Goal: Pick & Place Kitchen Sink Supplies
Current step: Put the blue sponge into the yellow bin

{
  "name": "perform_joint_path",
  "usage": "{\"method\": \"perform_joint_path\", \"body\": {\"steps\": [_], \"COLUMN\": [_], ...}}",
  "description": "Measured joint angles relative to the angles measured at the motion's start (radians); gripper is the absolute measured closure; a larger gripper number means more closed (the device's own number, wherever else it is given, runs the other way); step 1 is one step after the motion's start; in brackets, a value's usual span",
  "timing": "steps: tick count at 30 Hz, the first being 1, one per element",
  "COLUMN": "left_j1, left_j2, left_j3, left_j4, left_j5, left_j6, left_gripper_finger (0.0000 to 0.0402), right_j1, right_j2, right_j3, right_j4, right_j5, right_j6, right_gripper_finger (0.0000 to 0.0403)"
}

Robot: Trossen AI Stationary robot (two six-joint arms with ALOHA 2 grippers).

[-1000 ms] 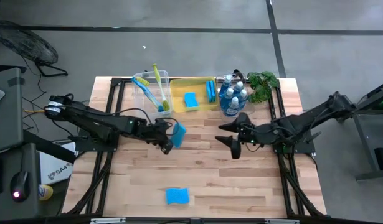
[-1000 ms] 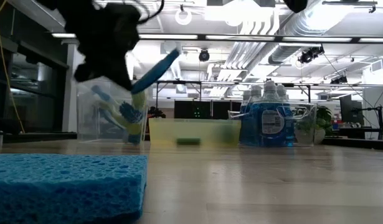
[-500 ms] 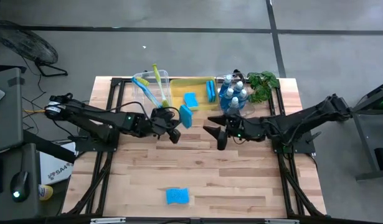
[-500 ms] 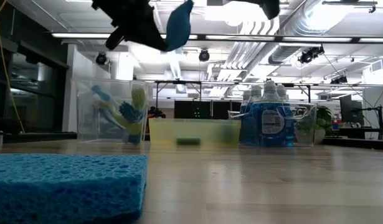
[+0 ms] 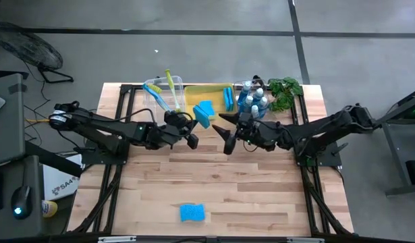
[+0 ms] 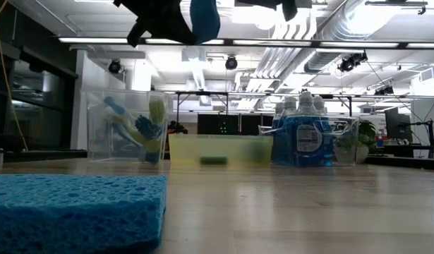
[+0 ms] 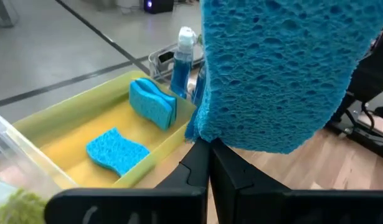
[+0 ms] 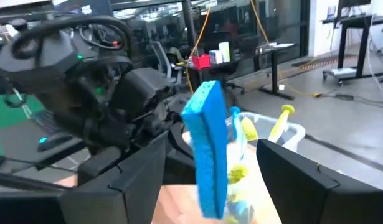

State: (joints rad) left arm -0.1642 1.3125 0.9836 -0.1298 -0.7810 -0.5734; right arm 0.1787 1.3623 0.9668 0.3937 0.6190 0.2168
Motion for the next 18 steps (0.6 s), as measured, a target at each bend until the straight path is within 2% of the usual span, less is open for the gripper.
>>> {"method": "perform_joint_path", "body": {"steps": [7, 18], "left_j1": [0.0, 0.0], "left_j2": [0.0, 0.0], "left_j3": [0.0, 0.0], "left_j4": [0.011, 0.008], "left_j5": [0.0, 0.001], "left_j6": [0.004, 0.001], "left_gripper_finger": [0.0401, 0.0401], "right_j1": [-0.036, -0.056], "right_j2": [0.049, 0.095], "right_j3": [0.0, 0.0], "right_j4": [0.1, 0.182], "right_j5": [-0.064, -0.11], "right_j6": [-0.024, -0.055], "right_gripper_finger": [0.0155, 0.0155]}}
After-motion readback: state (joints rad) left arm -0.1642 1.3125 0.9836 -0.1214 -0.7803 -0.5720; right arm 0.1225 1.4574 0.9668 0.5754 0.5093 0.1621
